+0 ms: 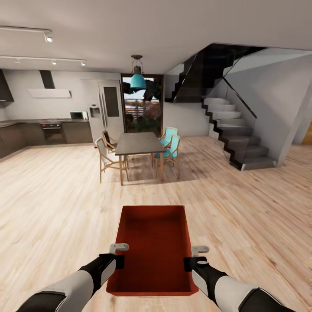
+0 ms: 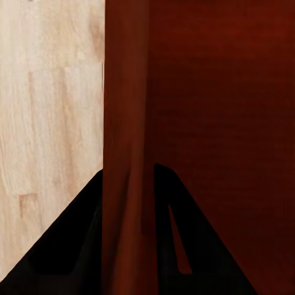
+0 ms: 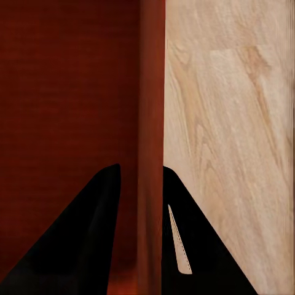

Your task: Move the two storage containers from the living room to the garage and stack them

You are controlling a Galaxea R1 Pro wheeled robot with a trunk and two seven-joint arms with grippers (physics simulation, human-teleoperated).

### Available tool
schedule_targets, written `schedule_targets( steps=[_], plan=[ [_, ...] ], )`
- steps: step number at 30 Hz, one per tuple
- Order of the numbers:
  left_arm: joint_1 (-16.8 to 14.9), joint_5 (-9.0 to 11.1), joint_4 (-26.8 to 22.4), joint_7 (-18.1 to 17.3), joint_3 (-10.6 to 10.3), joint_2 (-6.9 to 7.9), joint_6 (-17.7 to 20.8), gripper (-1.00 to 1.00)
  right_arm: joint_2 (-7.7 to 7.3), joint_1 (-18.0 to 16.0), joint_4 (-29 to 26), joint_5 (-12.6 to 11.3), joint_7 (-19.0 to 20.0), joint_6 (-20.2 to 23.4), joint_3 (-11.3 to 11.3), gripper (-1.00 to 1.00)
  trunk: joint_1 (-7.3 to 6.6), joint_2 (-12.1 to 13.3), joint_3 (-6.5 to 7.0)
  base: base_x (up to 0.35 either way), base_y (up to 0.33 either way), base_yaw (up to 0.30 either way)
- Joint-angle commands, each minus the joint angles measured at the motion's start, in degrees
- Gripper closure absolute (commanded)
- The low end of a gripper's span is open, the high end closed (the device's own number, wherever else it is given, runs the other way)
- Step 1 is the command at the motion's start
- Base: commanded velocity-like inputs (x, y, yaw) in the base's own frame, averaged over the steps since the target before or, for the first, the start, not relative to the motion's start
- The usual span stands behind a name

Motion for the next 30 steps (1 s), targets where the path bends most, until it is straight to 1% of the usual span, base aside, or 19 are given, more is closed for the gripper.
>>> schedule_targets(
  steps=[1, 30],
  plan=[
    [-0.03, -0.63, -0.3, 0.43, 0.61, -0.01, 0.36, 1.0, 0.32, -0.03, 0.11, -1.08, 0.12, -0.01, 1.02, 1.0, 0.06, -0.09, -0.08, 0.321, 0.0, -0.236],
    [-0.03, -0.7, -0.28, 0.43, 0.6, -0.01, 0.63, 1.0, 0.32, -0.03, 0.12, -1.08, 0.13, -0.04, 1.02, 1.0, 0.06, -0.09, -0.08, 0.322, 0.0, -0.241]
  ],
)
